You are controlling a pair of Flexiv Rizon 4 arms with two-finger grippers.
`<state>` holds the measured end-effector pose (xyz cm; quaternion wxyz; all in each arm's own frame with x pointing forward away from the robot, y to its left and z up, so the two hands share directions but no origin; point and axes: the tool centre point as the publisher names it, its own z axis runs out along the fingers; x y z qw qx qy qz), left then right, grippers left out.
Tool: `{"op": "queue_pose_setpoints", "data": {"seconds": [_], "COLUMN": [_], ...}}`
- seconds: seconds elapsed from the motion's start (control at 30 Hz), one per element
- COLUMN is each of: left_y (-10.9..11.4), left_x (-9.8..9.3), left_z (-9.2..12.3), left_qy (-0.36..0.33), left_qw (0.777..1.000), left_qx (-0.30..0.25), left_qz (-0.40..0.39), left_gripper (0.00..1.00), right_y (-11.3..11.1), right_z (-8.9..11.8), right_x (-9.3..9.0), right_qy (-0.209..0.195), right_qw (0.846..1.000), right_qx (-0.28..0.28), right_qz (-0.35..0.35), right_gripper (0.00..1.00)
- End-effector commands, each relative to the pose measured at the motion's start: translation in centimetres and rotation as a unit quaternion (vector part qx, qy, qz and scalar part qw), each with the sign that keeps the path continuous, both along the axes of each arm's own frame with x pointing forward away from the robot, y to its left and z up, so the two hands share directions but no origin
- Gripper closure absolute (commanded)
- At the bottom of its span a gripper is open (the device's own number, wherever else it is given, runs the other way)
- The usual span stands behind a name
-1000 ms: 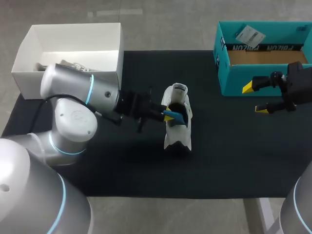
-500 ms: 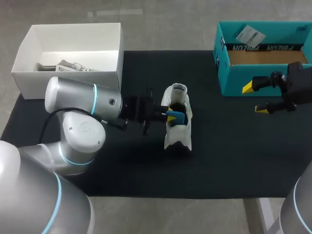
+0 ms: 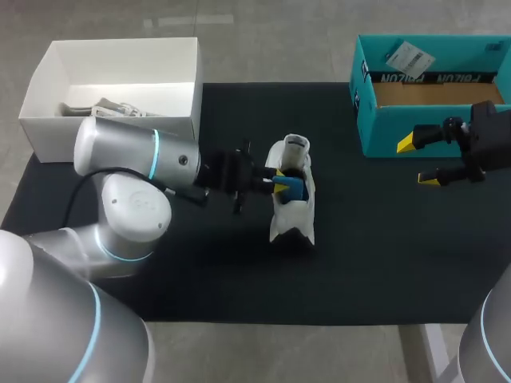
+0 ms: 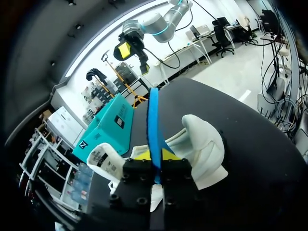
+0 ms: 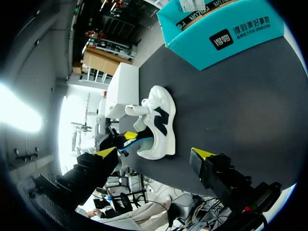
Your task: Take the shoe out of the shoebox, open the shoe tongue, remove and reinsert the insole, then place the shoe into the shoebox
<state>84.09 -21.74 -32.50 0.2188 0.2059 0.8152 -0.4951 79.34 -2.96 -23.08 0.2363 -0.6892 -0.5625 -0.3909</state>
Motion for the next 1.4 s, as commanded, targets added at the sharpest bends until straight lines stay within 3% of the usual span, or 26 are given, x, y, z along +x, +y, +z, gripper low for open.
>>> {"op": "queue_pose_setpoints", "data": {"seconds": [0.03, 0.23, 0.33, 0.47, 0.53, 0.63, 0.67, 0.7, 0.9, 1.4], "left_y": [0.4, 0.4, 0.4, 0.4, 0.2, -0.1, -0.1, -0.2, -0.2, -2.1], "left_x": [-0.7, -1.2, -1.1, -1.0, -1.0, -1.0, -1.0, -1.0, -1.0, -1.2], "left_z": [0.1, -0.3, -0.6, -0.7, -0.8, -1.2, -1.3, -1.3, -1.4, -3.5], "left_qy": [-0.002, 0.010, 0.011, 0.012, 0.012, 0.006, 0.001, -0.001, -0.007, 0.029], "left_qw": [0.999, 1.000, 1.000, 1.000, 1.000, 1.000, 1.000, 1.000, 0.998, 0.999], "left_qx": [-0.031, -0.022, -0.011, -0.005, 0.000, 0.009, 0.012, 0.015, 0.037, 0.023], "left_qz": [0.013, 0.006, 0.002, -0.004, -0.007, -0.016, -0.019, -0.023, -0.043, -0.008], "left_gripper": [1.00, 1.00, 0.78, 0.62, 0.75, 0.84, 0.96, 1.00, 1.00, 1.00], "right_y": [0.1, 0.1, 0.1, 0.1, 0.1, 0.1, 0.1, 0.1, 0.1, 0.1], "right_z": [0.0, 0.0, 0.0, 0.0, 0.0, 0.0, 0.0, 0.0, 0.0, 0.0], "right_x": [0.0, 0.0, 0.0, 0.0, 0.0, 0.0, 0.0, 0.0, 0.0, 0.0], "right_qy": [0.001, 0.001, 0.001, 0.001, 0.001, 0.001, 0.001, 0.001, 0.001, 0.001], "right_qw": [1.000, 1.000, 1.000, 1.000, 1.000, 1.000, 1.000, 1.000, 1.000, 1.000], "right_qx": [-0.002, -0.002, -0.002, -0.002, -0.002, -0.002, -0.002, -0.002, -0.002, -0.002], "right_qz": [-0.001, -0.001, -0.001, -0.001, -0.001, -0.001, -0.001, -0.001, -0.001, -0.001], "right_gripper": [0.00, 0.00, 0.00, 0.00, 0.00, 0.00, 0.00, 0.00, 0.00, 0.00]}}
